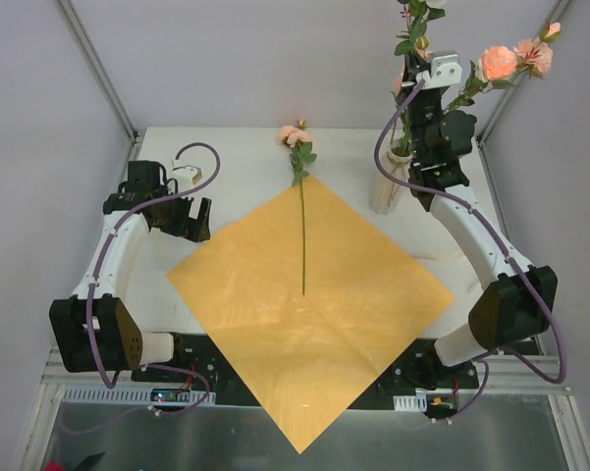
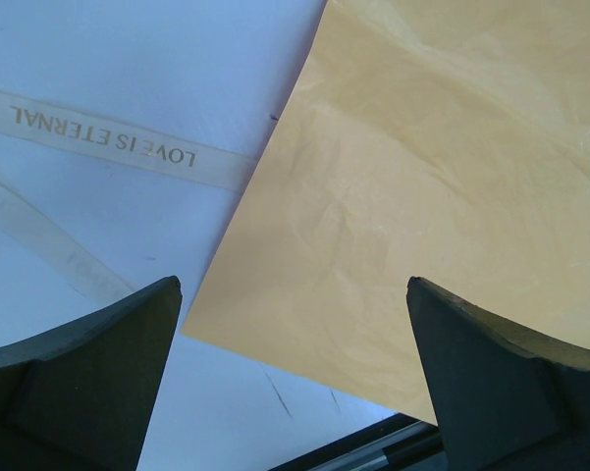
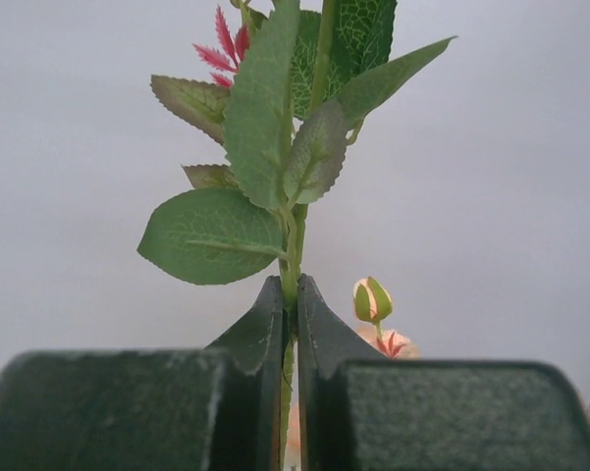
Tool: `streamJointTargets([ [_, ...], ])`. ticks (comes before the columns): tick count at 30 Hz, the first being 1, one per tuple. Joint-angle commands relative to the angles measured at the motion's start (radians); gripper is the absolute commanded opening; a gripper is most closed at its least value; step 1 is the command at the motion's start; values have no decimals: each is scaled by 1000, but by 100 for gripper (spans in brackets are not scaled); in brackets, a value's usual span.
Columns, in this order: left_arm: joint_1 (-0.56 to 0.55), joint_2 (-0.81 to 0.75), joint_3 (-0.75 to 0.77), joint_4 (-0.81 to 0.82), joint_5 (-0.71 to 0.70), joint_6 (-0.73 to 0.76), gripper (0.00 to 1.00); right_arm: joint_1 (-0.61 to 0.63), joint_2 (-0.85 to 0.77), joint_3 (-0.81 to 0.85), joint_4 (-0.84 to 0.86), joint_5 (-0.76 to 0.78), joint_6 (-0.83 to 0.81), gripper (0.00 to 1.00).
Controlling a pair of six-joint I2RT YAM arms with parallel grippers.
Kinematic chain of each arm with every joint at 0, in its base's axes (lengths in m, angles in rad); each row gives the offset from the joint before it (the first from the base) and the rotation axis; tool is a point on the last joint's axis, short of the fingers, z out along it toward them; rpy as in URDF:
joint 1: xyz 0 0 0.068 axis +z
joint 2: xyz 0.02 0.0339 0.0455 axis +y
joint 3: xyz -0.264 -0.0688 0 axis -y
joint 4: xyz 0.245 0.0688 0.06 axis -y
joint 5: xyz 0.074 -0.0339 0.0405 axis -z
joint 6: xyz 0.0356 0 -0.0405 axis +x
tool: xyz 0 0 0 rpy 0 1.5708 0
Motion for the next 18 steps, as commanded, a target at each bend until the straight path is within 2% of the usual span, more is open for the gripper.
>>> streamJointTargets([
  [1,13,28,56,-2,18,3,99,-37,22,36,112,11,-37,1],
  [12,20,28,68,-2,1,22,99,-46,26,-113,120,35,-31,1],
  [14,20,27,68,-2,-6,23,99,-40,-12,-145,101,46,-10,10],
  [16,20,22,64,-2,-9,26,99,-23,-46,-219,107,58,-8,31],
  [18,20,19,59,-2,-15,27,99,4,-92,-266,130,87,-22,34],
])
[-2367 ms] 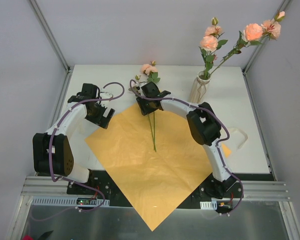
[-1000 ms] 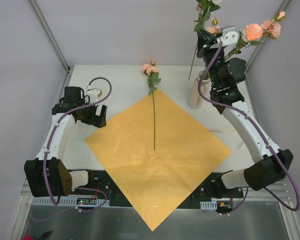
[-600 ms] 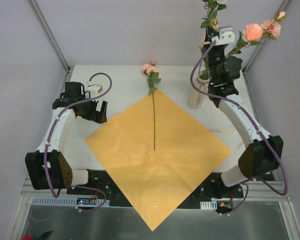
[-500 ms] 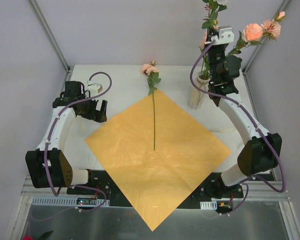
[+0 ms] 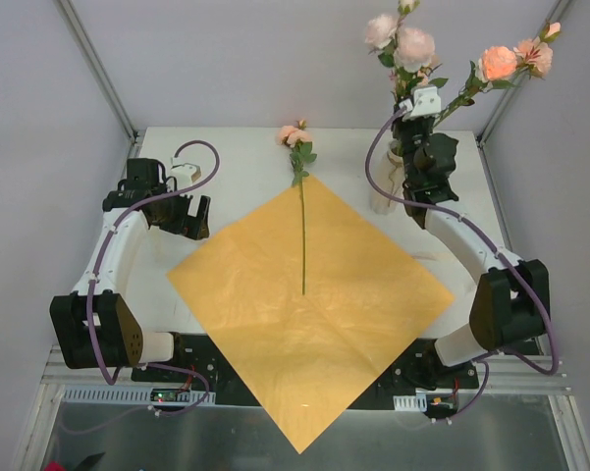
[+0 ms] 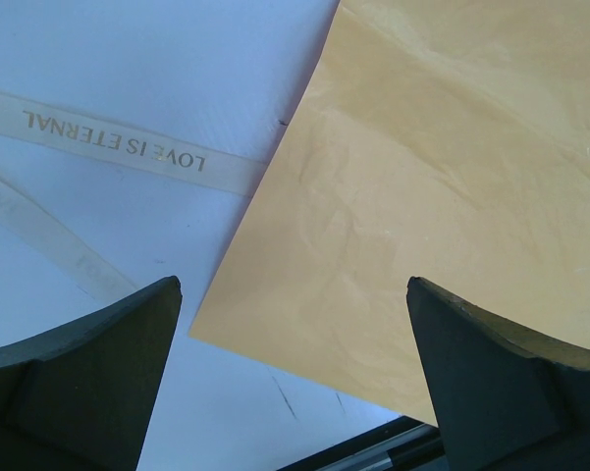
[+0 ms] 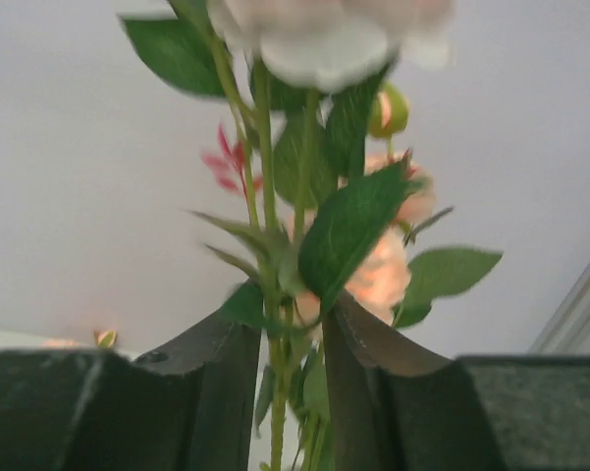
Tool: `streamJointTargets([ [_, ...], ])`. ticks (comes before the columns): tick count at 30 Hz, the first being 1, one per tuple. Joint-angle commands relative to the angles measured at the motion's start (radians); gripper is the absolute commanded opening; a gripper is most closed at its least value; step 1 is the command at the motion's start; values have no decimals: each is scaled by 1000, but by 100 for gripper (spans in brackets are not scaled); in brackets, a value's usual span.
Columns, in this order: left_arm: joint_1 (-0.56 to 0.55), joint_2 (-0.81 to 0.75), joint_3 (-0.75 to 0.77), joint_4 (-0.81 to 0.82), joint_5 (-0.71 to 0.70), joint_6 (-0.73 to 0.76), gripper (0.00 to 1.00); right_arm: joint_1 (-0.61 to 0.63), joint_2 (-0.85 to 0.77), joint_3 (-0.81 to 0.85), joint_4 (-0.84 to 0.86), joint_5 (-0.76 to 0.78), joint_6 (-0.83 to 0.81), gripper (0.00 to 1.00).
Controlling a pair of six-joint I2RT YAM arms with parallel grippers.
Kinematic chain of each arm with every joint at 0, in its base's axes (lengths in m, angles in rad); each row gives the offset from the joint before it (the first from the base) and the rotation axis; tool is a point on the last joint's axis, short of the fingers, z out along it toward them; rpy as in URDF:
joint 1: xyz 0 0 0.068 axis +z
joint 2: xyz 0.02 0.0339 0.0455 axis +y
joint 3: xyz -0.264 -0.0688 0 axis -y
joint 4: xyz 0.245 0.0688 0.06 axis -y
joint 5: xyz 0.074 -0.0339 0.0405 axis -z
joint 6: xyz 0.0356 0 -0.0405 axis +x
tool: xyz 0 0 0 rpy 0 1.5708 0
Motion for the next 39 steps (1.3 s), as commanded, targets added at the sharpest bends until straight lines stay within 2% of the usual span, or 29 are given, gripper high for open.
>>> streamJointTargets([
  [1,14,-8,28,-4,-14,25,99,50,-145,-106,86,56,-1,37],
  [3,15,-8,25,-4,-17,23,99,89,-168,-136,108,99,-34,44],
  [4,14,-6,25,-4,-19,23,99,101,-184,-148,112,111,-44,55],
  [5,14,-8,25,-4,-19,22,99,127,-188,-162,115,126,-63,59],
  [10,15,-9,22,-4,-23,22,99,228,-219,-196,85,183,-64,64],
  [13,14,-6,20,-4,-28,18,99,317,-172,-122,-105,194,-28,68],
  [18,12,-3,19,-4,-33,11,99,399,32,115,-594,179,98,77],
  [19,14,-3,19,-4,-34,12,99,402,128,224,-675,186,163,78],
  [20,14,-3,16,-4,-37,14,99,408,182,298,-825,201,195,78],
  [23,14,0,13,-4,-46,18,99,409,366,488,-1042,215,273,79],
  [33,15,17,3,-3,-48,28,99,403,670,697,-1222,136,388,71],
  [39,15,24,-1,3,-39,34,99,385,753,766,-1276,85,443,67],
])
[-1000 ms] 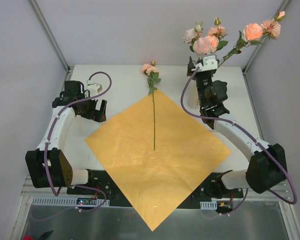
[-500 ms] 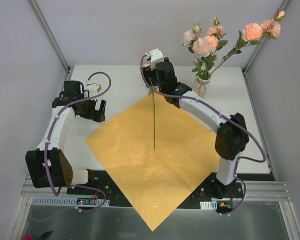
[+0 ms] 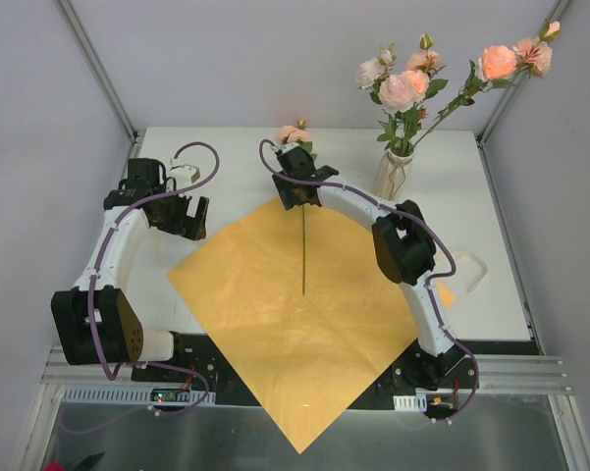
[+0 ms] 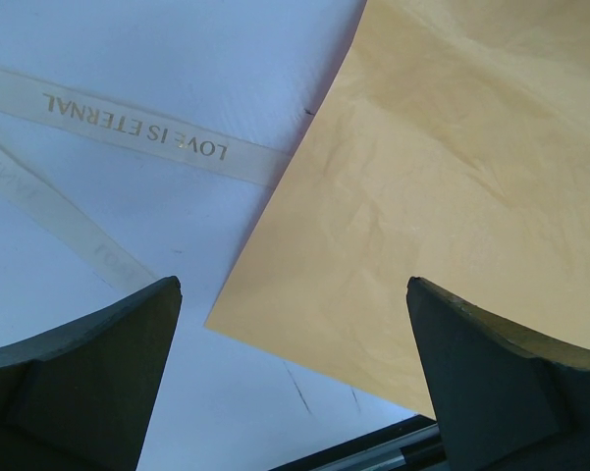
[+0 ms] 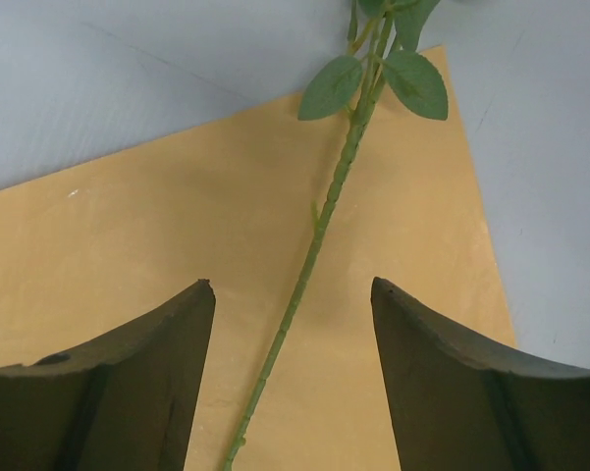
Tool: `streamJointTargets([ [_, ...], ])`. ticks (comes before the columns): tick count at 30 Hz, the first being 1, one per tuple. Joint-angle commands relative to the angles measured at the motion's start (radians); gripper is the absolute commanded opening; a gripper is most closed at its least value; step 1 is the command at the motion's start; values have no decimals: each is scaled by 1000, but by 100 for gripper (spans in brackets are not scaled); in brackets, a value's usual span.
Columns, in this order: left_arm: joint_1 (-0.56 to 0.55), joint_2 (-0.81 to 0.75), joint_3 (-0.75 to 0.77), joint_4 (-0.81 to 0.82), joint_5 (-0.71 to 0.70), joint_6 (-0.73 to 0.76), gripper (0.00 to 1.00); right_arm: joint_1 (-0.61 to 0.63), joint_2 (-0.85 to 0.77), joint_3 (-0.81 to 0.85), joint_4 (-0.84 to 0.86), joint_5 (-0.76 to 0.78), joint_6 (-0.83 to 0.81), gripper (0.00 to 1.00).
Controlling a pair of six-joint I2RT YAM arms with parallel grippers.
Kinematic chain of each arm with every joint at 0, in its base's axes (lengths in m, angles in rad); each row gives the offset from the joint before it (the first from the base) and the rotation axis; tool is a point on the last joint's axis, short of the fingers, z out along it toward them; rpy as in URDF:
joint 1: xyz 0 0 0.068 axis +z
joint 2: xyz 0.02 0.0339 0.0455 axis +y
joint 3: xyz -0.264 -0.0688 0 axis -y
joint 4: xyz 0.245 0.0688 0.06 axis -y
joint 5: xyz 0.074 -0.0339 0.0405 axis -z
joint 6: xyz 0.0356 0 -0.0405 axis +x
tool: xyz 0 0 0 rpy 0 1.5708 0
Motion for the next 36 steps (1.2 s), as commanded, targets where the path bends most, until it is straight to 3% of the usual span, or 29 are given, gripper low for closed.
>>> streamJointTargets([
  [1,8,7,-1,7,12,18,99,-29,22,88,-76,-50,80,67],
  [11,7,22,-12,22,12,23,99,-56,138,232,-210,-106,130,55],
  [19,7,25,-7,24,10,24,99,-56,177,246,-242,-110,152,47],
  [31,7,17,-1,22,0,35,99,-56,188,263,-305,-43,201,1],
  [36,8,0,-6,20,-11,44,99,-55,83,228,-256,-30,221,1],
])
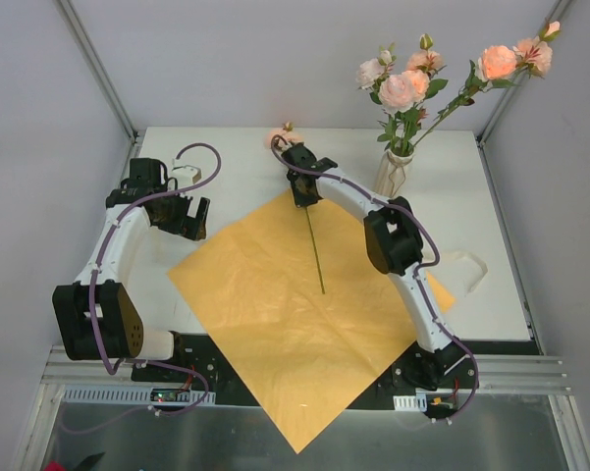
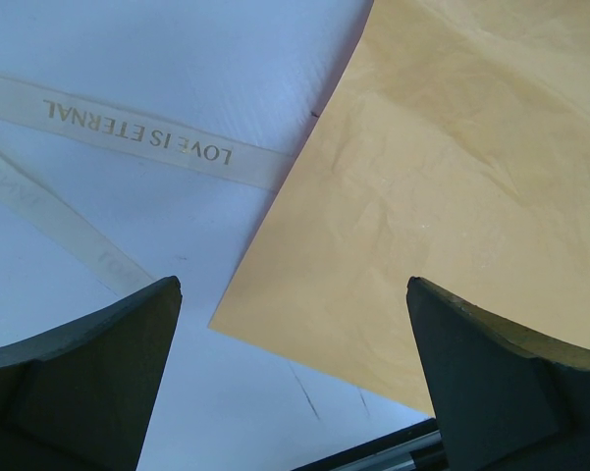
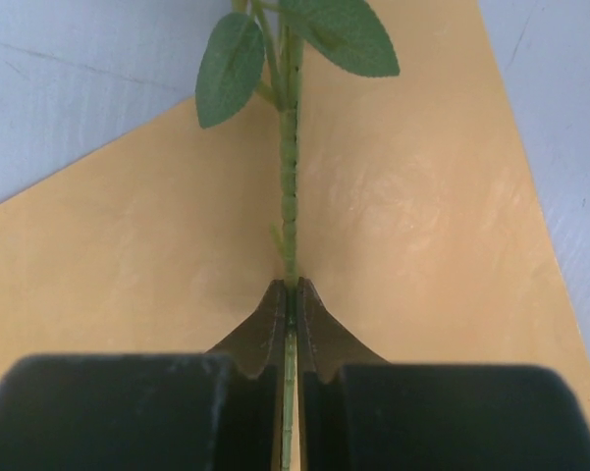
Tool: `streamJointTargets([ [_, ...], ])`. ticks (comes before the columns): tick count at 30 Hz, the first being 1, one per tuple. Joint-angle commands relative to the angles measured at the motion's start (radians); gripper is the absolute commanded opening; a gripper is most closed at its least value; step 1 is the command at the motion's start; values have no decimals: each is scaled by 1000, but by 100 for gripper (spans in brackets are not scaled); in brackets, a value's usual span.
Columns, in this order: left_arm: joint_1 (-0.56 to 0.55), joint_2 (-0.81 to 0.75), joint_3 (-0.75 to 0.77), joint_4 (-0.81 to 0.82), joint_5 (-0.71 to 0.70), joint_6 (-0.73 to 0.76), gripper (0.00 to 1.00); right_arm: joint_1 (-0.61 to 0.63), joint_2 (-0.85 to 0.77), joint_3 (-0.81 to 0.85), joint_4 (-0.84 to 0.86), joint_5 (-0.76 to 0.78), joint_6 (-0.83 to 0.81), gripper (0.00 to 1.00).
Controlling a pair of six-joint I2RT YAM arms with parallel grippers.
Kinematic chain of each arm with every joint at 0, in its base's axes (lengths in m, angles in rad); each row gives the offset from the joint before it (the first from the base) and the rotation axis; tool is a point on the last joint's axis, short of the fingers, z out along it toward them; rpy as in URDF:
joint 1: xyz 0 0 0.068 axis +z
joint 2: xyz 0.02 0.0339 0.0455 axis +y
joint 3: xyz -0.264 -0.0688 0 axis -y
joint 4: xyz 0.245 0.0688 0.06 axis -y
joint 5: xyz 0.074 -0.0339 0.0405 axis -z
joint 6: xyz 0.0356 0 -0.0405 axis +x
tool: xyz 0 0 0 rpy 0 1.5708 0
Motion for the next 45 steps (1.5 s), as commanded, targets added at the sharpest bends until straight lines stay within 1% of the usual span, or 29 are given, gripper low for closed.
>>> streamJointTargets([
  [1,7,-32,-2,4,-9,31,99,3,-134,-48,1,32,34,1],
  [2,7,-34,-1,4,-11,33,99,3,-197,-62,21,29,36,1],
  [4,9,-42,2,4,-11,30,99,1,-268,-111,104,13,30,1],
  [5,12,-45,4,1,-11,30,99,1,-336,-122,131,5,13,1],
  [7,17,-45,14,-5,-5,22,99,-6,-401,-134,214,-30,-7,1],
  [8,20,-43,19,-15,-6,19,99,-8,-461,-140,242,-44,-12,1],
  [9,30,-39,25,-20,-11,7,99,-12,-492,-146,306,-58,-62,1],
  [11,38,-23,44,-40,-15,-4,99,-14,-582,-172,380,-75,-99,1],
  [13,56,-16,54,-46,-14,-12,99,-22,-640,-198,502,-86,-172,1],
  [14,63,-14,54,-46,-12,-13,99,-22,-703,-217,556,-87,-202,1],
  [15,66,-17,54,-49,-8,-15,99,-26,-737,-275,682,-90,-231,1],
  [16,70,-22,56,-49,-2,-16,99,-26,-769,-312,757,-89,-299,1],
  [17,73,-23,56,-51,-3,-16,99,-29,-835,-358,839,-86,-335,1],
  [18,72,-26,56,-51,0,-18,99,-38,-863,-396,1006,-83,-367,1],
  [19,73,-32,57,-54,3,-16,99,-48,-886,-457,1082,-87,-421,1],
  [21,73,-39,59,-54,8,-13,99,-84,-932,-490,1252,-98,-462,1],
  [25,73,-45,65,-57,9,-10,99,-149,-977,-463,1297,-106,-498,1],
  [26,73,-45,65,-57,9,-9,99,-154,-992,-464,1311,-98,-553,1],
  [28,73,-43,68,-57,14,-9,99,-173,-1003,-472,1343,-72,-603,1],
  [30,72,-43,68,-60,18,-7,99,-193,-1023,-508,1383,-60,-653,1],
  [33,72,-39,70,-58,18,-4,99,-221,-1050,-580,1418,-32,-673,1],
  [39,72,-25,76,-58,18,-1,99,-290,-1085,-712,1481,19,-636,1],
  [45,72,-9,90,-58,12,1,99,-347,-1072,-771,1547,28,-561,1],
])
